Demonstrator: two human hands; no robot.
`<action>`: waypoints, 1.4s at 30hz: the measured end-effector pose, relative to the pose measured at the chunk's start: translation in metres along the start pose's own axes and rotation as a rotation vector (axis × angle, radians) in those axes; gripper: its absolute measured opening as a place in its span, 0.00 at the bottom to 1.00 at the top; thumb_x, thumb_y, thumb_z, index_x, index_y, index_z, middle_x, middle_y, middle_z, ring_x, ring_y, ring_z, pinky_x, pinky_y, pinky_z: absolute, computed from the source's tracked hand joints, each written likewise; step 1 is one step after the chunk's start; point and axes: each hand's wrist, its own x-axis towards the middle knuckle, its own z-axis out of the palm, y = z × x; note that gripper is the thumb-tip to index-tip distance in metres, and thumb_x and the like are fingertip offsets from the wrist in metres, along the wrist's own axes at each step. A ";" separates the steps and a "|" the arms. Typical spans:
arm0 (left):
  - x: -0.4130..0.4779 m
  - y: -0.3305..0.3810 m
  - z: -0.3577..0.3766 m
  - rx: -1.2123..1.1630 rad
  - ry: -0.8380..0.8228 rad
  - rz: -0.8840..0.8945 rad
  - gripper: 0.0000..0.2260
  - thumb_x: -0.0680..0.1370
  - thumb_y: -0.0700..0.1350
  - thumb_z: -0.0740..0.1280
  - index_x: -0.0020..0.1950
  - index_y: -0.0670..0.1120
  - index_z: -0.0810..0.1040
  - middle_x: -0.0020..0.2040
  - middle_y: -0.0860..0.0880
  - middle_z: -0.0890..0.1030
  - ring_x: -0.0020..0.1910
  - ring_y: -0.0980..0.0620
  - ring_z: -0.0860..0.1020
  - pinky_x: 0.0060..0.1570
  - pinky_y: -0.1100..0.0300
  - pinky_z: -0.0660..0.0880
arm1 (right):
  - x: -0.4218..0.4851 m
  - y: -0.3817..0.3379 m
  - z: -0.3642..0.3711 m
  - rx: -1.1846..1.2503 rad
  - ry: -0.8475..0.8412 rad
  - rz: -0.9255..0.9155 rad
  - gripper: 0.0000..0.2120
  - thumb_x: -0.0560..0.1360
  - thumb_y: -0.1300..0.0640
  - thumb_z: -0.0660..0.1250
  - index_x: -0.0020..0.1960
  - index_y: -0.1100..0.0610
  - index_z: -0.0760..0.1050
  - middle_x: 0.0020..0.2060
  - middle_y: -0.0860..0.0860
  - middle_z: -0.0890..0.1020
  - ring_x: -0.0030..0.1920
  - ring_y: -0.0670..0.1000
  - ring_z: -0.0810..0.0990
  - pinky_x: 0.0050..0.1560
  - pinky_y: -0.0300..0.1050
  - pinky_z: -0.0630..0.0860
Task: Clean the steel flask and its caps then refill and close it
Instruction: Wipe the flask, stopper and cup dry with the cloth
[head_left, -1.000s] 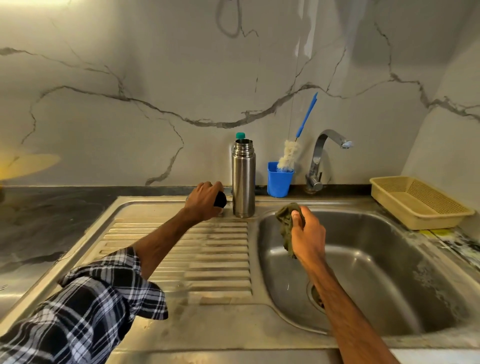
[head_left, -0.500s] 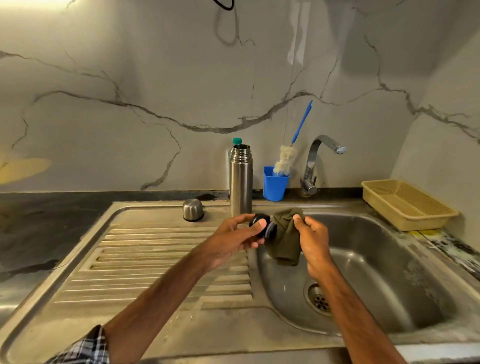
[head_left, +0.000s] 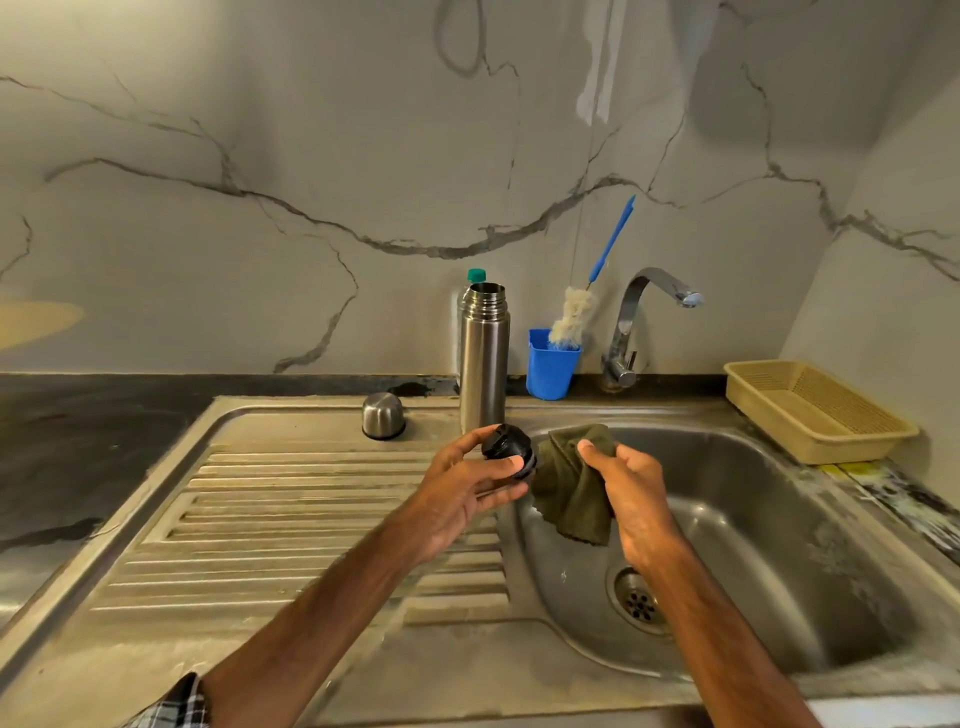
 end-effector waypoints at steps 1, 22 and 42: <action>-0.002 0.000 0.000 0.102 -0.010 0.038 0.28 0.71 0.37 0.77 0.70 0.47 0.75 0.61 0.41 0.83 0.58 0.42 0.84 0.56 0.50 0.82 | 0.000 -0.001 0.000 -0.003 0.013 -0.013 0.07 0.79 0.57 0.70 0.54 0.57 0.82 0.43 0.52 0.87 0.43 0.49 0.87 0.38 0.41 0.80; -0.009 -0.001 0.003 0.245 0.039 0.101 0.15 0.77 0.42 0.73 0.63 0.40 0.82 0.55 0.41 0.86 0.57 0.46 0.85 0.58 0.54 0.81 | -0.017 0.011 0.020 -0.591 -0.016 -0.576 0.21 0.77 0.63 0.70 0.67 0.47 0.77 0.57 0.45 0.84 0.53 0.39 0.81 0.60 0.37 0.77; -0.010 0.007 -0.006 0.438 0.032 0.273 0.11 0.79 0.44 0.72 0.61 0.46 0.84 0.52 0.42 0.86 0.55 0.46 0.84 0.55 0.54 0.82 | -0.013 0.007 0.028 -0.698 -0.227 -0.815 0.29 0.77 0.74 0.60 0.71 0.49 0.70 0.70 0.43 0.72 0.72 0.36 0.64 0.74 0.38 0.61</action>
